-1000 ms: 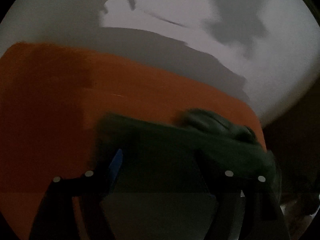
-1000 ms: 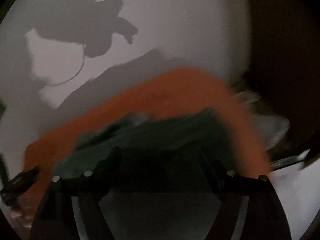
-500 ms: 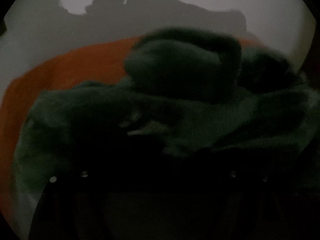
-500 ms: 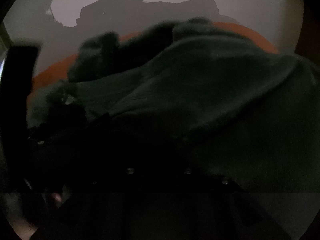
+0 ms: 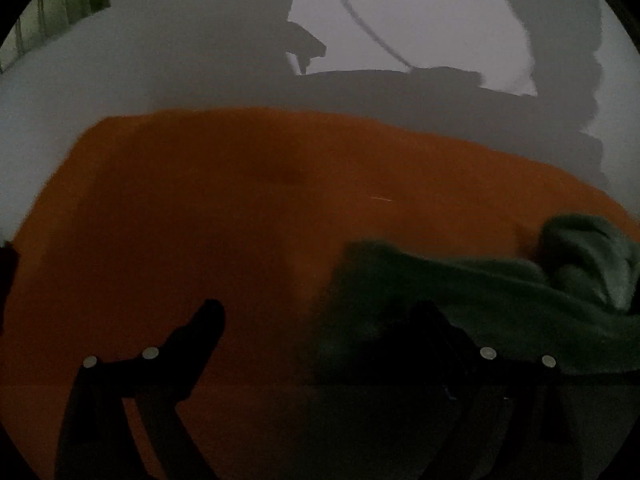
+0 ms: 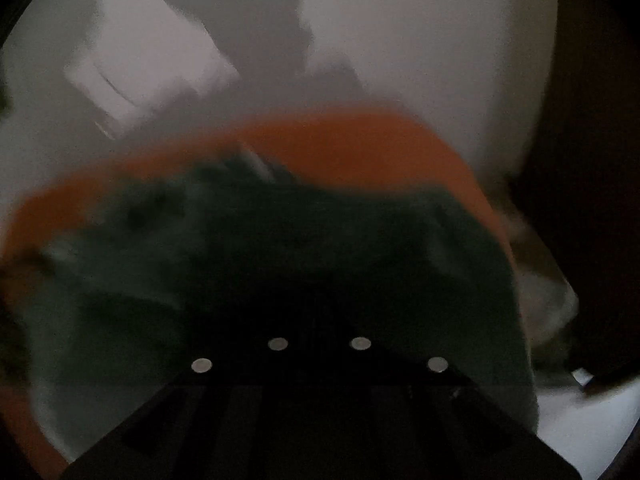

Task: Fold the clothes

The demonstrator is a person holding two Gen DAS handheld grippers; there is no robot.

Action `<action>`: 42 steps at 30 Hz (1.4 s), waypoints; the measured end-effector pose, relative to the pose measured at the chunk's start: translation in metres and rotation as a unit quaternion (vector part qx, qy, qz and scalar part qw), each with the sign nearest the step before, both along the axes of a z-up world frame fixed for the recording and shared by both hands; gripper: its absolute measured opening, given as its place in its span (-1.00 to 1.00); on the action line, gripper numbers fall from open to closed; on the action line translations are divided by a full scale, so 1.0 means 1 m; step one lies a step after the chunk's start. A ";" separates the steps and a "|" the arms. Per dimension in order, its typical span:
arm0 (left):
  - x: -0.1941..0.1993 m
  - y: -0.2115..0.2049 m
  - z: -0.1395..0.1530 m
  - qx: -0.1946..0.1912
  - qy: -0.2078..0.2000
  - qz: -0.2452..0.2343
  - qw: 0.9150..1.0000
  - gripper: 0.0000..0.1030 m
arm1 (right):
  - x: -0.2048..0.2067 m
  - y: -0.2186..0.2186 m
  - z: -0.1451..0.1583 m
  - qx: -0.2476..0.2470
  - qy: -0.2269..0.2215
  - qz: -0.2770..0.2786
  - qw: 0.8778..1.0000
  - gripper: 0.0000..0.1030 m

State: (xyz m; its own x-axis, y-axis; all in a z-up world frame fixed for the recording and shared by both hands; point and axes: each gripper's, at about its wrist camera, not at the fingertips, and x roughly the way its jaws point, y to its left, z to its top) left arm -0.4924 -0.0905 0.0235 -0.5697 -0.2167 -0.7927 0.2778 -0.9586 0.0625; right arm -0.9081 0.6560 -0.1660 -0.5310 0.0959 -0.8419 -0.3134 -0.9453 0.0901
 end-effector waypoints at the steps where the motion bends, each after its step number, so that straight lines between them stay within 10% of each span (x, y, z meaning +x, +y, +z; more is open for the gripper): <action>1: 0.002 -0.012 0.004 0.000 -0.010 0.004 1.000 0.87 | 0.000 0.011 -0.002 -0.039 -0.006 -0.008 0.999 -0.99; 4: 0.006 -0.053 0.012 0.047 -0.043 -0.012 0.998 0.87 | 0.010 0.029 0.025 -0.099 0.025 -0.022 0.994 -0.89; 6: 0.005 -0.072 0.012 0.102 -0.067 -0.044 0.992 0.87 | 0.017 0.036 0.044 -0.117 0.036 -0.021 0.992 0.12; 8: 0.000 -0.087 0.009 0.163 -0.091 -0.076 0.979 0.87 | 0.025 0.058 0.051 -0.086 0.039 -0.024 0.995 0.60; 12: -0.017 -0.102 -0.009 0.308 -0.136 -0.140 0.931 0.87 | 0.032 0.102 0.050 -0.037 0.017 -0.027 0.999 0.60; 18: -0.070 -0.070 -0.053 0.304 -0.187 -0.172 0.918 0.89 | -0.011 0.136 0.000 -0.198 -0.050 0.046 0.978 0.57; 22: -0.075 -0.055 -0.051 0.279 -0.176 -0.193 0.924 0.92 | -0.026 0.120 -0.014 -0.218 -0.040 0.081 0.972 -0.01; 24: -0.075 -0.055 -0.045 0.293 -0.150 -0.220 0.918 -0.40 | -0.031 0.112 -0.013 -0.205 -0.039 0.098 0.973 -0.50; 25: -0.072 -0.055 -0.041 0.300 -0.142 -0.229 0.915 -0.67 | -0.032 0.107 -0.010 -0.194 -0.038 0.105 0.975 -0.55; 32: -0.049 -0.063 0.013 0.264 -0.074 -0.197 0.941 -0.81 | -0.010 0.102 0.051 -0.116 0.013 0.070 0.991 -0.70; 42: -0.080 -0.074 0.083 0.257 -0.017 -0.195 0.946 -0.79 | -0.034 0.114 0.110 -0.067 0.079 0.039 0.994 -0.82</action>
